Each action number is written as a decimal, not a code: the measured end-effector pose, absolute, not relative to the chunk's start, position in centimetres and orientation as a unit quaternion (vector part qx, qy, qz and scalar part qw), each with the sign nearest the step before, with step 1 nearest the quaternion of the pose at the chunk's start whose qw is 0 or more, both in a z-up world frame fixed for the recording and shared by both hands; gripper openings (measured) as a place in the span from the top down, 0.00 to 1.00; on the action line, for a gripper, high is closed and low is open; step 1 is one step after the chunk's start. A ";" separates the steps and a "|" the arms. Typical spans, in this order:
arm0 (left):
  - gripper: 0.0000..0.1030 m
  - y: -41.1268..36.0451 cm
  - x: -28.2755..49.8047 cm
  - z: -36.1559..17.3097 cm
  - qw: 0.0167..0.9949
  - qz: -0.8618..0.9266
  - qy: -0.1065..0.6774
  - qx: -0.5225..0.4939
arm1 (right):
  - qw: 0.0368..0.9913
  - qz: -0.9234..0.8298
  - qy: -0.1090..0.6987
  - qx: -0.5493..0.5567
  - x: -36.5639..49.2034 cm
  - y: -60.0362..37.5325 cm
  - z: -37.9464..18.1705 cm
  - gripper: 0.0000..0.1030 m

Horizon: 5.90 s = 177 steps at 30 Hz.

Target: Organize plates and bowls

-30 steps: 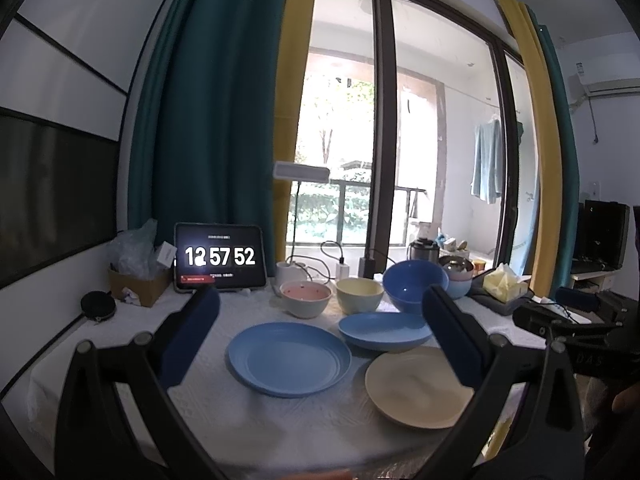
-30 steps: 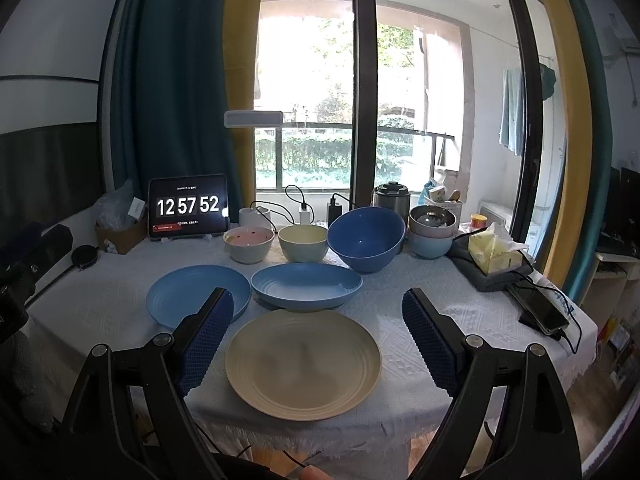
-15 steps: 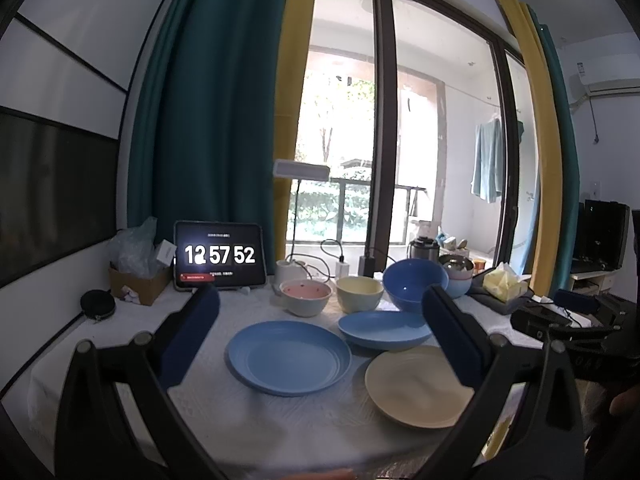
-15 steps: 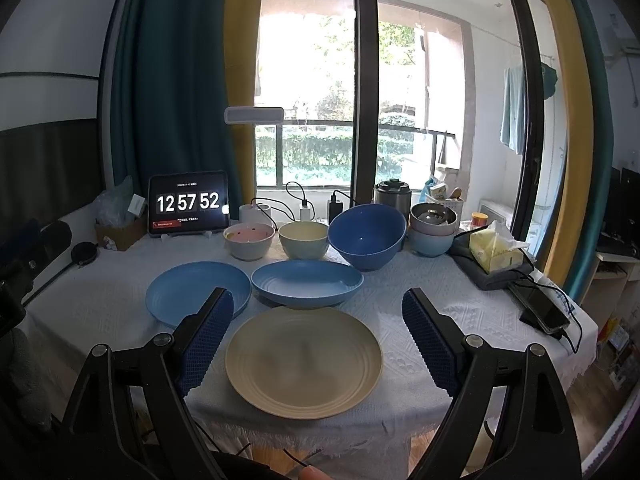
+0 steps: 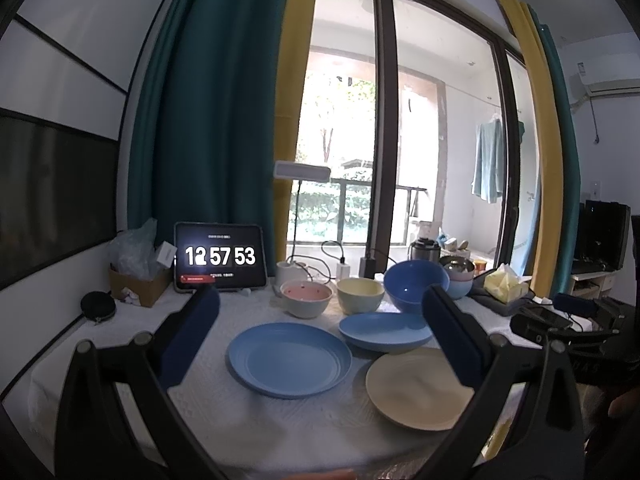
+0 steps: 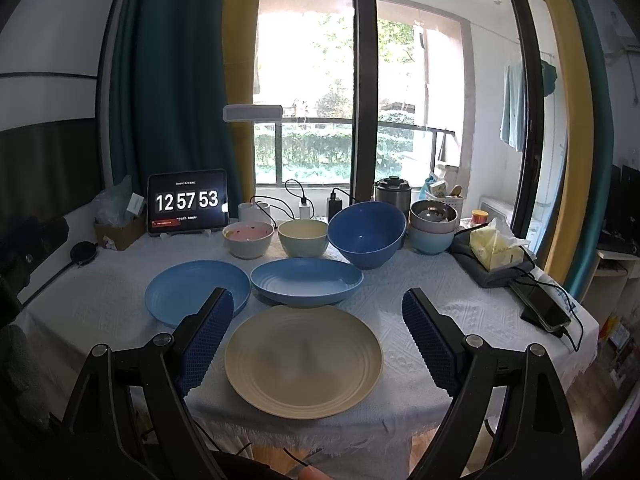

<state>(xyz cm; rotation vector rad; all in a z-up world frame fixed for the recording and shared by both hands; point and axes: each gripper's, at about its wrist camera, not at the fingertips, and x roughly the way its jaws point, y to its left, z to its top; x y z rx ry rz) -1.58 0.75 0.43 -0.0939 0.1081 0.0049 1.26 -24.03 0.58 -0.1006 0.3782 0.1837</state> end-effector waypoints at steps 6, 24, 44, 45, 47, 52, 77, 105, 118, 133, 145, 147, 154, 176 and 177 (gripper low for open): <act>0.01 0.8 -1.5 0.5 0.997 0.002 0.054 -0.047 | 0.976 0.092 0.189 -0.053 1.3 -24.1 0.5 0.13; 0.01 -0.4 2.0 -0.8 0.996 -0.004 0.083 -0.034 | 0.972 0.078 0.213 -0.059 4.2 -24.3 -0.5 0.13; 0.01 -2.8 12.9 -2.9 0.980 -0.016 0.192 -0.043 | 0.963 0.080 0.254 -0.048 13.0 -26.7 -2.8 0.17; 0.01 -3.0 13.4 -3.1 0.979 -0.017 0.199 -0.041 | 0.962 0.079 0.258 -0.048 13.8 -26.9 -3.0 0.17; 0.01 -3.5 14.6 -3.4 0.977 -0.018 0.211 -0.038 | 0.960 0.078 0.265 -0.044 15.1 -27.4 -3.3 0.17; 0.01 -4.4 17.6 -4.4 0.969 -0.012 0.241 -0.042 | 0.956 0.084 0.279 -0.040 17.7 -28.2 -4.1 0.18; 0.29 -6.8 28.1 -10.2 0.915 -0.057 0.395 -0.067 | 0.896 0.151 0.416 0.025 28.8 -29.0 -10.4 0.56; 0.56 -6.2 26.3 -10.3 0.909 -0.064 0.402 -0.087 | 0.904 0.148 0.401 -0.003 27.1 -27.7 -9.0 0.72; 0.56 -6.0 23.2 -8.7 0.919 -0.076 0.377 -0.087 | 0.912 0.141 0.386 -0.005 24.0 -27.5 -7.4 0.72; 0.56 -5.7 19.5 -7.8 0.925 -0.085 0.362 -0.083 | 0.918 0.135 0.374 -0.007 20.0 -27.3 -6.4 0.72; 0.56 -6.0 16.6 -7.9 0.925 -0.098 0.358 -0.078 | 0.921 0.124 0.368 -0.008 16.8 -27.8 -6.4 0.72; 0.56 -5.9 16.2 -8.0 0.925 -0.099 0.358 -0.078 | 0.922 0.123 0.368 -0.009 16.2 -27.6 -6.5 0.72; 0.56 -7.1 14.3 -8.0 0.926 -0.132 0.348 -0.062 | 0.918 0.145 0.369 -0.014 14.4 -26.9 -7.0 0.89; 0.55 -5.6 15.1 -12.3 0.908 -0.078 0.407 -0.061 | 0.920 0.069 0.385 -0.014 12.4 -28.9 -9.6 0.86; 0.55 -5.7 15.2 -12.5 0.906 -0.079 0.412 -0.061 | 0.921 0.062 0.385 -0.007 12.4 -29.5 -9.7 0.82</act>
